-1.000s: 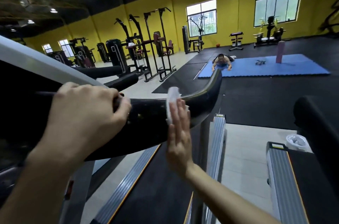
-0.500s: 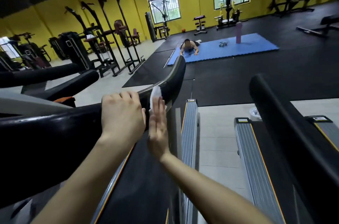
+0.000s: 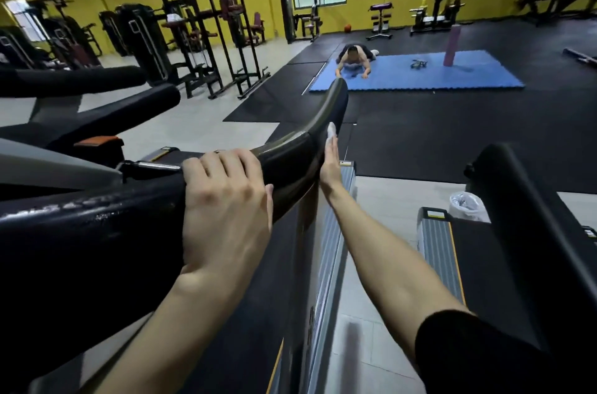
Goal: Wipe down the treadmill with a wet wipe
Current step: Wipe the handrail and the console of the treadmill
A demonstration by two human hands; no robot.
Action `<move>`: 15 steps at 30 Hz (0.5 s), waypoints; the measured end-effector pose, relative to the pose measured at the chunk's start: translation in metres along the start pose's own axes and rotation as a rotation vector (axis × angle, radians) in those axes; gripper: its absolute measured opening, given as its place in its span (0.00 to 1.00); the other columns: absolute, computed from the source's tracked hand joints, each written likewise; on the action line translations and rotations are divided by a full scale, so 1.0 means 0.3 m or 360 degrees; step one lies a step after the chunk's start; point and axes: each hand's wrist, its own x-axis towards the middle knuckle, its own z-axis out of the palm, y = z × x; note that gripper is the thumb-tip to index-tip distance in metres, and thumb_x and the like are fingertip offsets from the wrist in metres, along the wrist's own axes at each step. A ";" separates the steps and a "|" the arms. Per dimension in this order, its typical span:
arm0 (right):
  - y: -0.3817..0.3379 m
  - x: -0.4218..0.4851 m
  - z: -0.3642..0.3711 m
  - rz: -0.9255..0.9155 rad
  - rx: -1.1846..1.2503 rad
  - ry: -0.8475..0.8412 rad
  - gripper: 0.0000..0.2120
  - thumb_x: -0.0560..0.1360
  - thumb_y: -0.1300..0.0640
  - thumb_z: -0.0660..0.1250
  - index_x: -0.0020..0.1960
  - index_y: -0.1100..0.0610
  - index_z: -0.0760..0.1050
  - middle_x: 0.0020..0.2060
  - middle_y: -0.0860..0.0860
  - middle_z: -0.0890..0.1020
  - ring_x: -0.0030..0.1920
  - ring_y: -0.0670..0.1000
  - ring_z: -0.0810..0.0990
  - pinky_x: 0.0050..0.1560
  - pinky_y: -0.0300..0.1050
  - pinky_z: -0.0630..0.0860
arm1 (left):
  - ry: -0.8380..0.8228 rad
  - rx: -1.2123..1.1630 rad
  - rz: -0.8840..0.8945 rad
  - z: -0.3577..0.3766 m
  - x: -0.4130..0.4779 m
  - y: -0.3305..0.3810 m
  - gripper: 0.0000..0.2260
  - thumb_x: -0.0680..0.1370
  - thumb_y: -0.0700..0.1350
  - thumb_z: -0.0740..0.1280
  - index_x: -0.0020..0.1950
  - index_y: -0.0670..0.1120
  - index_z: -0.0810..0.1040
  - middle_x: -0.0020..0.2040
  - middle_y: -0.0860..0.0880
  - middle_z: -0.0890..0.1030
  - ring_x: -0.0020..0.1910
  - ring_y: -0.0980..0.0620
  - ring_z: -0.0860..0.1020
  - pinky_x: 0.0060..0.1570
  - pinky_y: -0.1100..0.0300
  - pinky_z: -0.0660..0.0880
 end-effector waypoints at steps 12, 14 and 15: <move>-0.323 -0.559 0.163 -0.0800 -0.0335 -0.0011 0.24 0.91 0.58 0.48 0.85 0.47 0.56 0.86 0.48 0.56 0.86 0.48 0.49 0.85 0.62 0.45 | 0.0077 -0.0045 0.0172 -0.033 -0.034 -0.044 0.22 0.86 0.52 0.58 0.73 0.38 0.71 0.59 0.40 0.80 0.55 0.40 0.77 0.58 0.46 0.71; -0.400 -0.646 0.200 -0.1005 -0.0411 -0.0136 0.24 0.89 0.59 0.50 0.84 0.57 0.62 0.85 0.53 0.61 0.86 0.53 0.54 0.84 0.67 0.48 | 0.0175 -0.0144 0.0237 -0.074 -0.083 -0.104 0.16 0.86 0.49 0.57 0.69 0.43 0.74 0.58 0.43 0.80 0.55 0.41 0.77 0.55 0.47 0.70; -0.450 -0.686 0.220 -0.1104 -0.0443 -0.0218 0.24 0.88 0.60 0.51 0.82 0.60 0.65 0.83 0.54 0.64 0.85 0.55 0.57 0.83 0.68 0.50 | 0.0250 -0.0189 0.0221 -0.095 -0.110 -0.154 0.14 0.85 0.48 0.57 0.67 0.44 0.75 0.57 0.43 0.80 0.54 0.42 0.77 0.54 0.47 0.69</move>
